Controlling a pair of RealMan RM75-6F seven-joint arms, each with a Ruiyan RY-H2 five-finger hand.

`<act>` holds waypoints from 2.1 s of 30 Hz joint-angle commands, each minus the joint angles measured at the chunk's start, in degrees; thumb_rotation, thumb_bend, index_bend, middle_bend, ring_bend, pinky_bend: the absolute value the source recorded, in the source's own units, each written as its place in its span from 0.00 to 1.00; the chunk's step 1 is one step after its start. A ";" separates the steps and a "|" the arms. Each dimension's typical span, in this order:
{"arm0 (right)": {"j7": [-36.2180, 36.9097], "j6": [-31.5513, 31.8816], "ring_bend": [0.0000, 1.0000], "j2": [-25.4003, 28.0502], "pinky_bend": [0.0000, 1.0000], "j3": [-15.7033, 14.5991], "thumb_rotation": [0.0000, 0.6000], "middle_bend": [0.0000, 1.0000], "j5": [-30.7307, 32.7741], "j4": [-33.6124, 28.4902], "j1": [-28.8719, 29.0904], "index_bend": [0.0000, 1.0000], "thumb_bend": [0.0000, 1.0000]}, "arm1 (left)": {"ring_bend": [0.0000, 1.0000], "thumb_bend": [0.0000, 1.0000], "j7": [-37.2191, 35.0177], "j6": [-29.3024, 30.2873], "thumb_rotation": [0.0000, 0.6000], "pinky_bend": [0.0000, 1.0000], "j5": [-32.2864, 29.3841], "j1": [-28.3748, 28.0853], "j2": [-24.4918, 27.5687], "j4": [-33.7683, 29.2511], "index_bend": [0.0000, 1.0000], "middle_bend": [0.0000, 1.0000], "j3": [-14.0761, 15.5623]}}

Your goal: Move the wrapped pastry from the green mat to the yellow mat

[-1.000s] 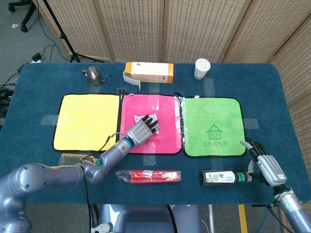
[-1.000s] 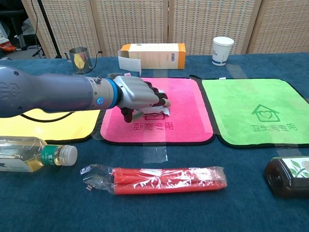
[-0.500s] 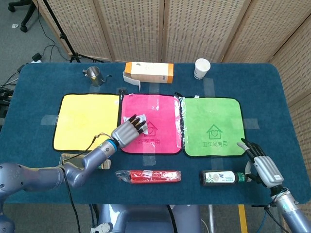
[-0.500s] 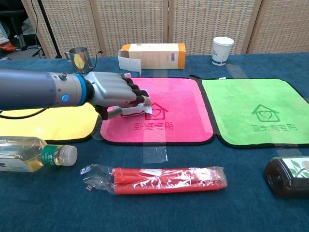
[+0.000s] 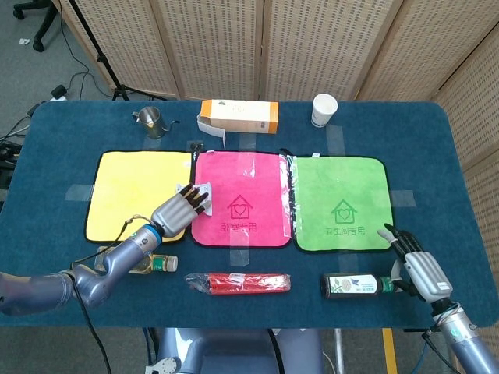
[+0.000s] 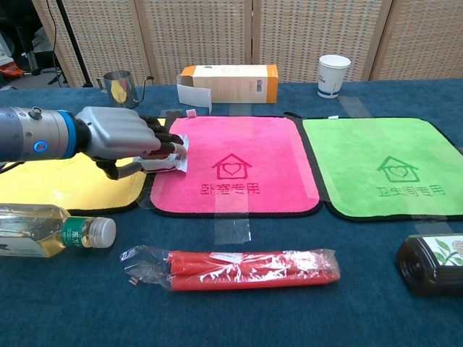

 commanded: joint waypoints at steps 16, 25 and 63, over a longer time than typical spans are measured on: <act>-1.08 0.10 0.00 -0.08 0.00 -0.34 1.00 0.00 -0.51 -0.69 -0.03 0.08 0.93 | 0.00 0.67 -3.20 1.61 1.00 0.00 4.08 6.18 4.99 -1.07 0.00 0.00 2.44; -1.89 -0.02 0.00 -0.18 0.00 -0.48 1.00 0.00 -0.66 -1.28 0.01 0.08 0.93 | 0.00 0.67 -8.58 3.47 1.00 0.00 8.57 9.45 7.70 -0.24 0.00 0.00 0.89; -1.87 0.11 0.00 -0.18 0.00 -0.70 1.00 0.00 -0.87 -1.34 -0.07 0.08 0.93 | 0.00 0.67 -7.05 -2.62 1.00 0.00 8.70 10.52 2.43 4.74 0.00 0.00 -3.55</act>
